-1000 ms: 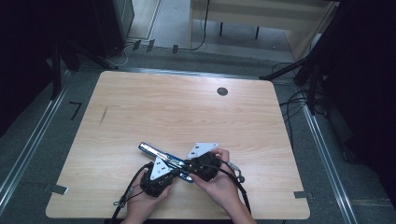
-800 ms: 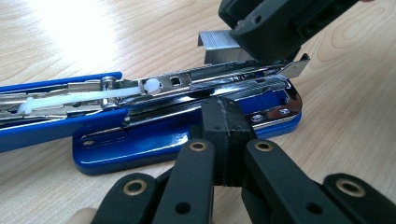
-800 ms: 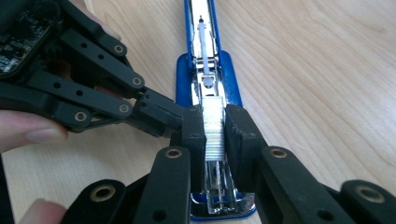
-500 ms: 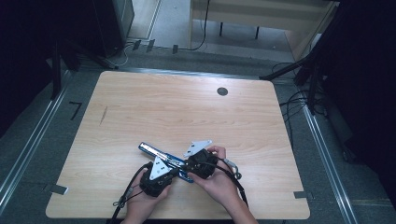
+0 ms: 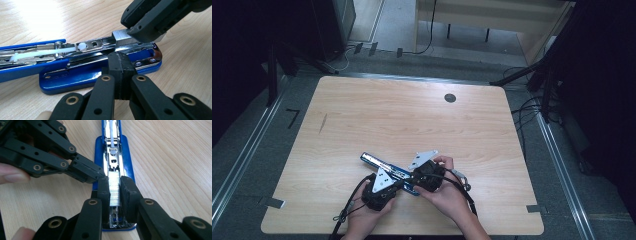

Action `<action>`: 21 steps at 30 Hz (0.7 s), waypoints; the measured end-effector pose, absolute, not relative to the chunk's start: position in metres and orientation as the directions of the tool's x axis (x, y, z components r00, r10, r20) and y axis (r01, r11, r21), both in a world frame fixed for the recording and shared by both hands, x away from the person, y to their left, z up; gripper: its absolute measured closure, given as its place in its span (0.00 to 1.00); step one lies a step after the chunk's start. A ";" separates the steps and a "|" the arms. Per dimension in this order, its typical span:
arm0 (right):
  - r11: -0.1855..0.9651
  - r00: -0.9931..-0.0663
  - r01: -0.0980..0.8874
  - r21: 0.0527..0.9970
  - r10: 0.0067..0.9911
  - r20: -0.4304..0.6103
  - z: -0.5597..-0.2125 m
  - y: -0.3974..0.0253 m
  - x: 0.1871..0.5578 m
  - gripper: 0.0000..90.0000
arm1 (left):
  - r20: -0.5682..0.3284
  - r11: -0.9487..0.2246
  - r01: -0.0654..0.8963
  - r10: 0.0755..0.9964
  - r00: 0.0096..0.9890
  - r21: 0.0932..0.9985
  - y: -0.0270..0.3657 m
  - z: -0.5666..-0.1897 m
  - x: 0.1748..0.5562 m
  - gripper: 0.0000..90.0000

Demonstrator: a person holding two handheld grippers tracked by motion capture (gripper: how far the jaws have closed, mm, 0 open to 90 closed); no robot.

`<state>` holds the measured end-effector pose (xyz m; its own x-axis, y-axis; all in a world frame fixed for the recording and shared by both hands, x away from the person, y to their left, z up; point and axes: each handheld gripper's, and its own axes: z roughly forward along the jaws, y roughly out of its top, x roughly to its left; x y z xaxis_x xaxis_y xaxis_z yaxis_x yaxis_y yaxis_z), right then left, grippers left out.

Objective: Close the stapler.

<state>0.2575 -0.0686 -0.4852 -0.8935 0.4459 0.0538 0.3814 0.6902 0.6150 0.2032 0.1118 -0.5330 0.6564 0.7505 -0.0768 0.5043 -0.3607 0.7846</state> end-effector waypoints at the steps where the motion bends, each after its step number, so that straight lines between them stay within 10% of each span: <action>1: 0.693 -0.895 0.379 0.614 0.442 0.053 -0.485 -0.068 0.258 0.89 | -0.078 -0.360 0.504 0.751 0.656 0.785 0.112 -0.533 0.203 1.00; 21: 0.698 -0.893 0.388 0.602 0.445 0.059 -0.486 -0.070 0.260 0.89 | -0.073 -0.365 0.503 0.749 0.658 0.784 0.112 -0.533 0.203 1.00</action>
<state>0.2602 -0.0701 -0.4865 -0.8934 0.4454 0.0587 0.3875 0.6979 0.6023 0.2029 0.1115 -0.5330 0.6579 0.7495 -0.0735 0.5028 -0.3645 0.7838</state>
